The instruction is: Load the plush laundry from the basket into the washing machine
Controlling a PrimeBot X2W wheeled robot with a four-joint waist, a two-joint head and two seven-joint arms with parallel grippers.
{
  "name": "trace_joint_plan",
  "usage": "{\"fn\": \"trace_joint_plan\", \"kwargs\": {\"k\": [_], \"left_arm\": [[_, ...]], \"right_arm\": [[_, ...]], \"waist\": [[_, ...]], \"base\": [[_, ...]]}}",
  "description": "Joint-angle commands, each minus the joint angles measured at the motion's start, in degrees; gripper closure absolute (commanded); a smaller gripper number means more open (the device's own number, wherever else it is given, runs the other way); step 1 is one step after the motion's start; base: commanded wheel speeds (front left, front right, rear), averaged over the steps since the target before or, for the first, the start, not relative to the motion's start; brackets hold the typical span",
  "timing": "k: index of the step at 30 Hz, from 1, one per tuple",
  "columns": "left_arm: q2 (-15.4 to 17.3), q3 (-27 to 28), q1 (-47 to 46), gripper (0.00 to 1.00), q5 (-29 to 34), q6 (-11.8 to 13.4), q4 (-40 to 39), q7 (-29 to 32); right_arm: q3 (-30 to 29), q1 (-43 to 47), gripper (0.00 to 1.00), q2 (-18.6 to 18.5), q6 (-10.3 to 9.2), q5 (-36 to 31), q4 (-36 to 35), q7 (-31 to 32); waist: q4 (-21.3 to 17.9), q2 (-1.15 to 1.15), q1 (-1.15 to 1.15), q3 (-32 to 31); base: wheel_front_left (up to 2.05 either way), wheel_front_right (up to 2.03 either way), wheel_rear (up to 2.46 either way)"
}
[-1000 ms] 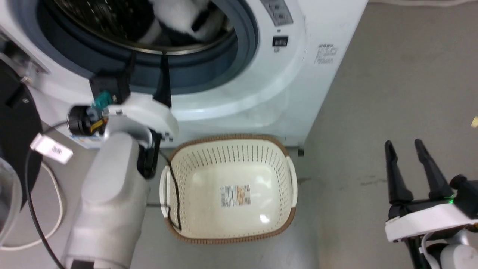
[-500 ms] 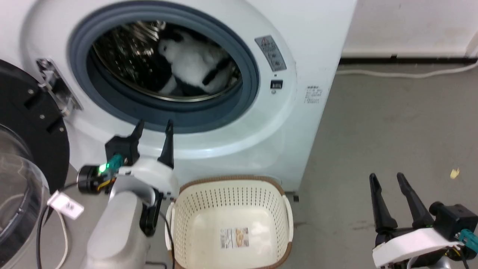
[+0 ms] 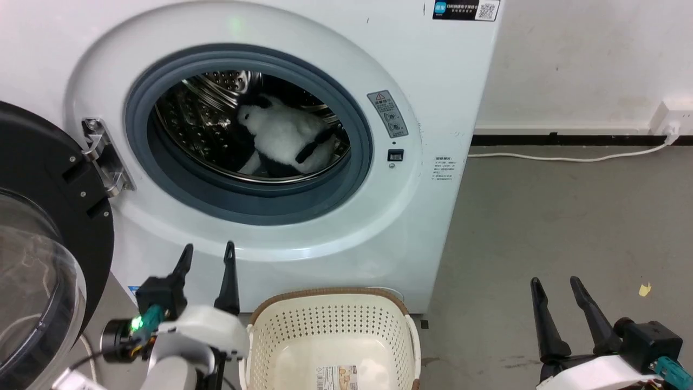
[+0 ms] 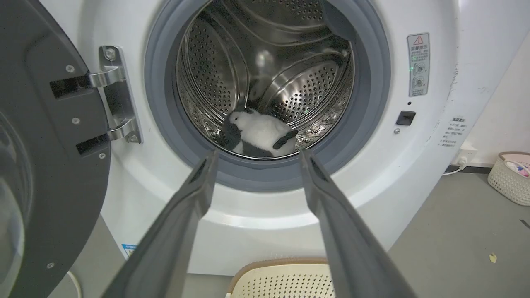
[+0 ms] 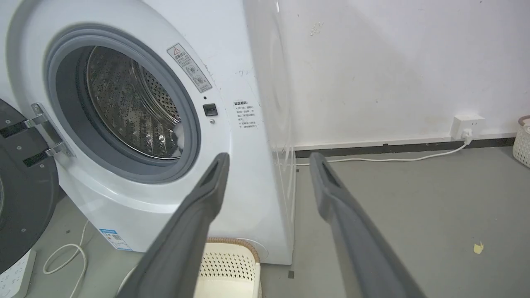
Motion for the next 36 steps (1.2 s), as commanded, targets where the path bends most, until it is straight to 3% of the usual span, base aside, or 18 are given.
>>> {"fn": "trace_joint_plan", "kwargs": {"k": [1, 8, 18, 36], "left_arm": [[0.66, 0.17, 1.94, 0.0, -0.02, 0.36, -1.59, 0.19], [1.5, 0.13, 8.68, 0.0, -0.53, 2.0, -9.85, 2.78], [1.3, 0.7, 15.31, 0.0, -1.71, 3.76, -15.61, 3.36], [1.41, -0.06, 16.18, 0.0, -2.44, 4.0, -16.72, 2.87]], "right_arm": [[0.16, 1.01, 0.0, 0.2, -0.04, -0.35, 0.2, -0.44], [-0.21, 2.64, 0.0, 0.2, -0.04, -2.61, -0.13, -0.87], [-0.36, 3.84, 0.0, 0.2, -0.04, -2.79, -0.52, -0.88], [0.3, 4.39, 0.0, 0.2, -0.04, -2.67, -0.69, -0.11]], "waist": [[0.07, 0.0, 0.01, -0.22], [0.14, 0.0, 0.01, -0.62], [-0.3, 0.0, 0.01, -0.94], [-0.36, 0.0, 0.01, -0.35]], "base": [[0.0, 0.0, 0.0], [0.0, 0.0, 0.0], [0.0, 0.0, 0.0], [0.0, 0.0, 0.0]]}}
